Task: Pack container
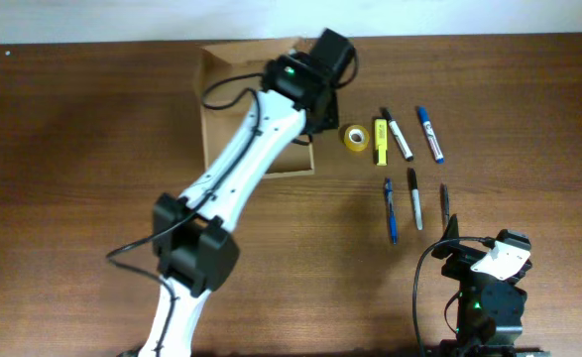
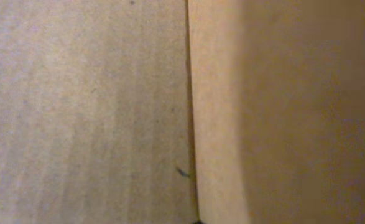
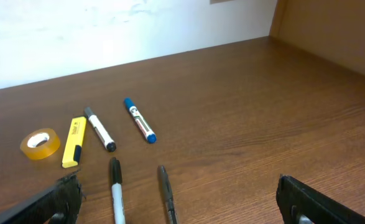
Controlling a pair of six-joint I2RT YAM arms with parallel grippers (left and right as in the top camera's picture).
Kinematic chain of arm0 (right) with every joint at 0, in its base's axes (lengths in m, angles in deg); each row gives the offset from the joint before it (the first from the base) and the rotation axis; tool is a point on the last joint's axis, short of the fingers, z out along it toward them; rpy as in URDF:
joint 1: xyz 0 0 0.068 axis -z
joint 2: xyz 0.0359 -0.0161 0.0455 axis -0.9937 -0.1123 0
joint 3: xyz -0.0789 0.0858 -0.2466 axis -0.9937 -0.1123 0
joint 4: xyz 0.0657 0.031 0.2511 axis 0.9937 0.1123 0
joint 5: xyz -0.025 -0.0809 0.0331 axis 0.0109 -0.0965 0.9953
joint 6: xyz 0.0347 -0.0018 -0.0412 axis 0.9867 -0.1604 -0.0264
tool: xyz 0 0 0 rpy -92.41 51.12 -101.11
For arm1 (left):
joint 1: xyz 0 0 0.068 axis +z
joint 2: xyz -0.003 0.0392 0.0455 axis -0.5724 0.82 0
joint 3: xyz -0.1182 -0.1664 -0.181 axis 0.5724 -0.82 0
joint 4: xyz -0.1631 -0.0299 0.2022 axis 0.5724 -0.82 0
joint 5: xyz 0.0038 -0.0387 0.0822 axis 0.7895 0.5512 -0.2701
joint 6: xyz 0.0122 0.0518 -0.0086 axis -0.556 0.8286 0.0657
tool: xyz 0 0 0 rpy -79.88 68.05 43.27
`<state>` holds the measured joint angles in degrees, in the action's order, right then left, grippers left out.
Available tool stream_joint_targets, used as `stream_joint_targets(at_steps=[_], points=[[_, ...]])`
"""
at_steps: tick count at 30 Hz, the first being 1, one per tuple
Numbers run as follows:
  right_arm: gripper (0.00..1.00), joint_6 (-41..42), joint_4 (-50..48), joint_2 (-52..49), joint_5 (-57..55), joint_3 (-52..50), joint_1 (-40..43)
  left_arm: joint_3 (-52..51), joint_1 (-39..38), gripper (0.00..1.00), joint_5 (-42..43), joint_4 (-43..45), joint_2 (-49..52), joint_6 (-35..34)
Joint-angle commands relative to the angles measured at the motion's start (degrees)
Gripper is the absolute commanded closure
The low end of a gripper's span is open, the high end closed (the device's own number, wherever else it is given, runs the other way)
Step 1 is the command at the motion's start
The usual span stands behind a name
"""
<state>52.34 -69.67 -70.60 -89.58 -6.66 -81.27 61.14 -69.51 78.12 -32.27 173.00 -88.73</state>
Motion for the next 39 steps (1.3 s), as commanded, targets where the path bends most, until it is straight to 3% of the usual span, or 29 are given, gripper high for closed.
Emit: stream_joint_targets(at_steps=[1,11,12,14,15,21,29,37,39], points=[[0.01,-0.17,0.07,0.39,-0.09,-0.35,0.37,0.31,-0.26,0.98,0.31,-0.2,6.69,-1.86],[0.01,-0.17,0.07,0.39,-0.09,-0.35,0.37,0.31,-0.24,0.95,3.04,-0.02,11.45,2.49],[0.01,-0.17,0.07,0.39,-0.09,-0.35,0.37,0.31,-0.24,0.84,3.06,-0.04,11.45,2.49],[0.01,-0.15,0.07,0.39,-0.11,-0.35,0.37,0.76,-0.24,0.48,3.06,-0.74,11.45,2.49],[0.01,-0.17,0.07,0.39,-0.09,-0.35,0.37,1.36,-0.24,0.4,3.06,-1.62,11.45,2.51],[0.01,-0.17,0.07,0.39,-0.09,-0.35,0.37,9.29,-0.13,0.18,1.97,-7.65,11.45,4.09],[0.01,-0.15,0.07,0.39,-0.09,-0.35,0.37,23.96,-0.13,0.04,-0.9,-16.65,11.45,5.81],[0.01,-0.15,0.07,0.39,0.15,-0.35,0.37,35.89,0.57,0.0,-5.79,-25.11,11.37,6.23],[0.01,-0.13,0.04,0.39,0.94,-0.35,0.37,38.16,1.51,0.0,-6.23,-25.77,11.02,9.33]])
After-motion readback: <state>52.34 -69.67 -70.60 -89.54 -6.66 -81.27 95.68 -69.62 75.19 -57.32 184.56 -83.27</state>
